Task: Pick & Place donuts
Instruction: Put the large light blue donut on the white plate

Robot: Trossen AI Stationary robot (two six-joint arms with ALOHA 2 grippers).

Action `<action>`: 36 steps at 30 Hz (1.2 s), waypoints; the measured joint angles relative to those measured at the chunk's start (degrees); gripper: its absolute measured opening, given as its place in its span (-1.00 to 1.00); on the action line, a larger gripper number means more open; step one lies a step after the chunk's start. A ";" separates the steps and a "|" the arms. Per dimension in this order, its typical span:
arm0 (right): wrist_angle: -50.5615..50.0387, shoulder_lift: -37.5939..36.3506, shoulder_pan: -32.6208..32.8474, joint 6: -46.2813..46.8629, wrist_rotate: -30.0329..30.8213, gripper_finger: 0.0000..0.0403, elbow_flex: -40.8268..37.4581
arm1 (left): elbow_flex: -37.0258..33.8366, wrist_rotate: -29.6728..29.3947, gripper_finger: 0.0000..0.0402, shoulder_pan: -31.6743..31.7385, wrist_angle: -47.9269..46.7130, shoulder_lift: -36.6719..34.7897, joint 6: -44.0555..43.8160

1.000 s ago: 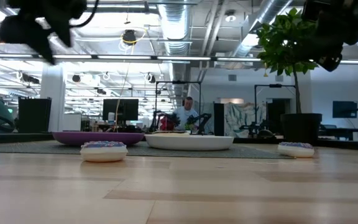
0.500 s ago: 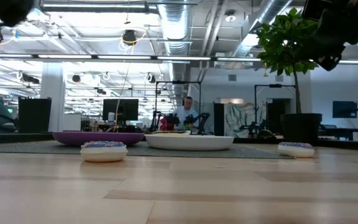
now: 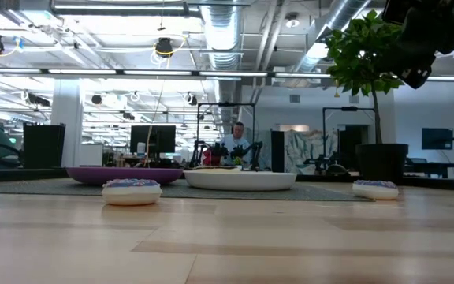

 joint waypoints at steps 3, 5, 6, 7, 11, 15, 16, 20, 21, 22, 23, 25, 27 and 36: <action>0.14 0.00 0.00 0.20 0.02 -1.00 0.00 | 0.00 0.45 0.25 -0.80 0.32 1.86 0.10; 0.60 0.00 0.00 0.42 0.06 -1.00 0.00 | 0.00 1.39 0.25 -0.97 1.23 3.15 1.33; 0.92 0.00 0.00 0.46 0.07 -1.00 0.00 | 0.00 1.89 0.25 -0.97 1.75 3.69 2.28; 1.45 0.00 0.00 0.46 0.08 -1.00 0.00 | 0.00 2.14 0.25 -0.97 2.20 4.01 2.95; 2.84 0.00 -0.11 0.49 0.15 -1.00 0.00 | 0.00 3.56 0.25 -0.92 2.51 5.38 5.37; 2.91 0.00 -0.11 0.52 0.15 -1.00 0.00 | 0.00 4.59 0.25 -0.97 2.56 6.80 6.23; 2.89 0.00 -0.11 0.52 0.15 -1.00 0.00 | 0.00 4.61 0.25 -0.97 2.54 7.13 6.23; 3.09 0.00 -0.11 0.55 0.15 -1.00 0.00 | 0.00 3.98 0.25 -0.86 3.11 8.29 8.21; 3.26 0.02 -0.11 0.55 0.15 -1.00 0.00 | 0.00 3.99 0.25 -0.80 3.58 8.63 8.64; 3.47 0.02 -0.11 0.55 0.15 -1.00 0.00 | 0.00 3.98 0.25 -0.79 4.17 8.98 9.41; 3.82 0.00 -0.11 0.56 0.15 -1.00 0.01 | 0.00 4.01 0.25 -0.79 4.77 9.35 10.06; 4.28 0.02 -0.11 0.57 0.15 -1.00 0.02 | 0.00 4.02 0.25 -0.79 5.49 10.18 10.54; 4.85 0.02 -0.11 0.57 0.15 -1.00 0.02 | 0.00 4.02 0.25 -0.79 5.57 11.08 10.59; 5.55 0.02 -0.11 0.61 0.15 -1.00 0.02 | -0.02 4.66 0.25 -0.75 5.52 14.15 13.77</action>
